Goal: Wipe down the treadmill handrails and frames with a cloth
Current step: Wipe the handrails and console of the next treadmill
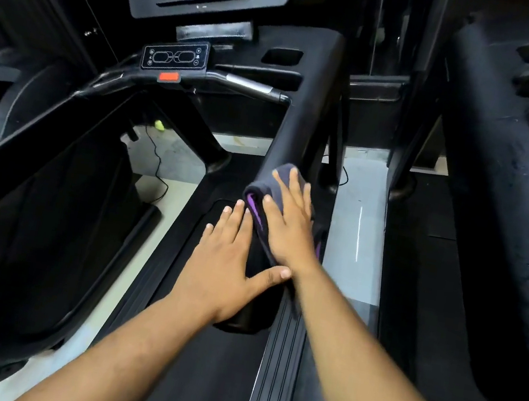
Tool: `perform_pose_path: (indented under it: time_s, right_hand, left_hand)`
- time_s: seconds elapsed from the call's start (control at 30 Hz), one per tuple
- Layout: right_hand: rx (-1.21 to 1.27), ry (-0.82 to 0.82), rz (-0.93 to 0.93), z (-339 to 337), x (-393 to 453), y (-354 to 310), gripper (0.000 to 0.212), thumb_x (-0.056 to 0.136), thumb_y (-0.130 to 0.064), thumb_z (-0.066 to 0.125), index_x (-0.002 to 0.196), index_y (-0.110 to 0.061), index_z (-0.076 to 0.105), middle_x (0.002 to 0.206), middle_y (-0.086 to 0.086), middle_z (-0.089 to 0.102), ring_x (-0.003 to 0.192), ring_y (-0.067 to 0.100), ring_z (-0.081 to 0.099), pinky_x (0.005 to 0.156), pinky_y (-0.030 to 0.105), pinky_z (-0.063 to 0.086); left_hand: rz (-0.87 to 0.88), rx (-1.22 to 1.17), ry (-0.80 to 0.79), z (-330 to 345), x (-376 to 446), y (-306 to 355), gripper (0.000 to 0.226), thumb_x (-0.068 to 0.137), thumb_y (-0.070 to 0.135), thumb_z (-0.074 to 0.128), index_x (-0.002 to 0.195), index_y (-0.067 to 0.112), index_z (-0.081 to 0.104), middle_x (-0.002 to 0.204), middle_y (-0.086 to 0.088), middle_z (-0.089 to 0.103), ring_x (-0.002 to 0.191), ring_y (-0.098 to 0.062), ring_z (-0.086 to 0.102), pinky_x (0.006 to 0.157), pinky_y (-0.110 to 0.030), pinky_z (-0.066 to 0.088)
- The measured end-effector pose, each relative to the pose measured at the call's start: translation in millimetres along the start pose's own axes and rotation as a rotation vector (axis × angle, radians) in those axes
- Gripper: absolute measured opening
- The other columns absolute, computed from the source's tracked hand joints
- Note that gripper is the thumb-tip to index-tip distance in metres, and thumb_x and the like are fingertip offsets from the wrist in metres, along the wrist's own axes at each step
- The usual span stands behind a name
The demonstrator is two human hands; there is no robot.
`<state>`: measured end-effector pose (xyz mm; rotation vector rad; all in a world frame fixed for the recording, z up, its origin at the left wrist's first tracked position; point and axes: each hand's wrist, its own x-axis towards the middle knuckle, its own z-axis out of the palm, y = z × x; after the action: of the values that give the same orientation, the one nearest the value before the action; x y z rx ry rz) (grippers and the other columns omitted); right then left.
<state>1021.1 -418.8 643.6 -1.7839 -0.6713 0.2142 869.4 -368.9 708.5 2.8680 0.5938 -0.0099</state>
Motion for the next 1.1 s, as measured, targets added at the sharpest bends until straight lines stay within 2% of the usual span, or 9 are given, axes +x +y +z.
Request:
perform_pose_path:
  time_s: [0.13, 0.33, 0.43, 0.53, 0.63, 0.77, 0.87, 1.0, 1.1]
  right_hand:
    - [-0.173, -0.07, 0.01, -18, 87, 0, 0.053, 0.106, -0.046, 0.046, 0.157, -0.04, 0.035, 0.172, -0.014, 0.008, 0.159, 0.022, -0.004, 0.124, 0.061, 0.011]
    - [-0.169, -0.141, -0.124, -11, 15, 0, 0.056, 0.099, -0.052, 0.041, 0.154, -0.041, 0.04, 0.17, -0.018, 0.011, 0.158, 0.012, -0.009, 0.122, 0.068, 0.009]
    - [-0.282, -0.15, -0.128, -16, 68, -1, 0.054, 0.098, -0.057, 0.037, 0.151, -0.045, 0.042, 0.17, -0.019, 0.011, 0.158, 0.015, -0.006, 0.119, 0.071, 0.014]
    - [-0.372, -0.194, -0.025, -21, 125, -15, 0.048, 0.104, -0.049, 0.042, 0.152, -0.046, 0.041, 0.17, -0.02, 0.008, 0.158, 0.016, -0.006, 0.113, 0.077, 0.015]
    - [-0.276, -0.196, -0.034, -22, 102, -14, 0.048, 0.104, -0.048, 0.047, 0.152, -0.046, 0.04, 0.17, -0.023, 0.007, 0.158, 0.013, -0.01, 0.112, 0.081, 0.007]
    - [-0.028, -0.129, -0.055, -12, 20, 7, 0.062, 0.092, -0.061, 0.043, 0.152, -0.053, 0.034, 0.165, -0.033, 0.006, 0.155, 0.002, -0.014, 0.122, 0.068, 0.003]
    - [0.046, -0.046, -0.06, -11, 48, 20, 0.061, 0.094, -0.053, 0.045, 0.155, -0.047, 0.036, 0.169, -0.025, 0.008, 0.157, 0.006, -0.009, 0.126, 0.057, 0.004]
    - [0.295, 0.068, 0.179, -18, 91, 38, 0.063, 0.099, -0.044, 0.047, 0.16, -0.04, 0.029, 0.172, -0.012, 0.005, 0.158, 0.012, 0.0, 0.129, 0.05, 0.007]
    - [0.397, 0.054, 0.182, -7, 30, 35, 0.058, 0.103, -0.042, 0.048, 0.149, -0.061, 0.018, 0.171, -0.015, 0.002, 0.158, 0.009, -0.003, 0.129, 0.045, 0.003]
  left_hand:
    - [-0.01, 0.032, -0.049, -7, 13, 4, 0.121, 0.075, 0.094, 0.02, 0.164, 0.017, -0.011, 0.17, 0.001, -0.021, 0.156, -0.013, -0.02, 0.127, -0.039, -0.005]
    - [-0.007, 0.016, -0.041, -4, 18, 2, 0.128, 0.071, 0.099, 0.016, 0.162, 0.014, -0.013, 0.168, 0.001, -0.022, 0.154, -0.012, -0.024, 0.129, -0.04, -0.005]
    - [-0.002, 0.038, -0.052, -1, 23, -1, 0.128, 0.069, 0.1, 0.012, 0.162, 0.018, -0.015, 0.162, 0.006, -0.03, 0.155, -0.013, -0.024, 0.128, -0.039, -0.006]
    - [-0.017, 0.041, -0.051, -3, 34, 4, 0.129, 0.067, 0.102, 0.009, 0.163, 0.018, -0.014, 0.165, 0.004, -0.027, 0.155, -0.013, -0.023, 0.129, -0.041, -0.004]
    - [-0.032, -0.015, -0.043, -5, 42, 4, 0.133, 0.064, 0.104, 0.008, 0.163, 0.017, -0.014, 0.163, 0.008, -0.028, 0.154, -0.009, -0.024, 0.129, -0.041, -0.003]
    - [-0.025, -0.081, -0.03, -4, 42, 4, 0.129, 0.066, 0.101, 0.017, 0.162, 0.02, -0.012, 0.158, 0.012, -0.028, 0.154, -0.008, -0.024, 0.128, -0.035, -0.007]
    - [-0.028, -0.029, -0.018, -4, 45, 2, 0.132, 0.065, 0.104, 0.013, 0.163, 0.02, -0.012, 0.161, 0.009, -0.027, 0.155, -0.01, -0.022, 0.129, -0.037, -0.003]
    - [-0.038, 0.002, -0.023, -2, 44, 4, 0.126, 0.07, 0.099, 0.02, 0.163, 0.022, -0.013, 0.165, 0.009, -0.027, 0.155, -0.01, -0.023, 0.129, -0.039, -0.003]
    - [-0.037, -0.03, -0.028, -2, 43, 4, 0.125, 0.071, 0.098, 0.022, 0.163, 0.021, -0.012, 0.168, 0.008, -0.023, 0.156, -0.009, -0.021, 0.13, -0.04, -0.002]
